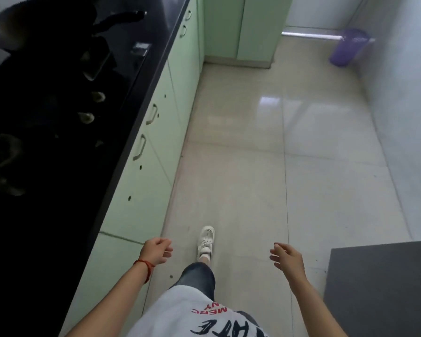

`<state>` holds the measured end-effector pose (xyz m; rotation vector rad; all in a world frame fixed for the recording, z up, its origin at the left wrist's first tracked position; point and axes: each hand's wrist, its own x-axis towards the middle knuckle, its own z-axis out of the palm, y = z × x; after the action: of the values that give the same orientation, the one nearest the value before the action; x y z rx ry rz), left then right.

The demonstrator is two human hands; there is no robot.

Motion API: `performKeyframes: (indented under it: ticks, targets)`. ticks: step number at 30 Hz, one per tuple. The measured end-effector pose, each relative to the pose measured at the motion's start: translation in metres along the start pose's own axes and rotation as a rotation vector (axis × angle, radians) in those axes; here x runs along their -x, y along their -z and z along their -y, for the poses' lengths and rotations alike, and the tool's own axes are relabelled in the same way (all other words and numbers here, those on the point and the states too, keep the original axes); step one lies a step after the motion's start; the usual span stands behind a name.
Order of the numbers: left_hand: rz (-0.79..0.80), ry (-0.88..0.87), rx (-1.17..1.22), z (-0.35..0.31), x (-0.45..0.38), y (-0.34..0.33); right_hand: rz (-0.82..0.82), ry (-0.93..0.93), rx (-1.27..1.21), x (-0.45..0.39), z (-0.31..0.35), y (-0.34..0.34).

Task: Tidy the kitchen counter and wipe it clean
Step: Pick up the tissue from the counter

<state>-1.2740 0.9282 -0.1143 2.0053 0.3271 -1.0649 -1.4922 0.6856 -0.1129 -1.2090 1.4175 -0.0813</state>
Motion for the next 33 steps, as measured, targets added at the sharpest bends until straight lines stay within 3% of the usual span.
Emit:
performKeyframes:
  ticks: [10, 20, 24, 33]
  targets:
    - [0.108, 0.028, -0.178, -0.178, -0.113, -0.028, -0.08, -0.017, -0.082, -0.118, 0.146, -0.016]
    - [0.279, -0.146, -0.266, -0.386, -0.205, -0.134, -0.147, -0.084, -0.14, -0.255, 0.243, 0.007]
    - [0.193, -0.09, -0.209, -0.452, -0.245, -0.162, -0.12, -0.066, -0.109, -0.327, 0.309, 0.023]
    - [0.022, 0.126, 0.075, -0.537, -0.306, -0.173, 0.002, 0.007, 0.035, -0.467, 0.485, 0.019]
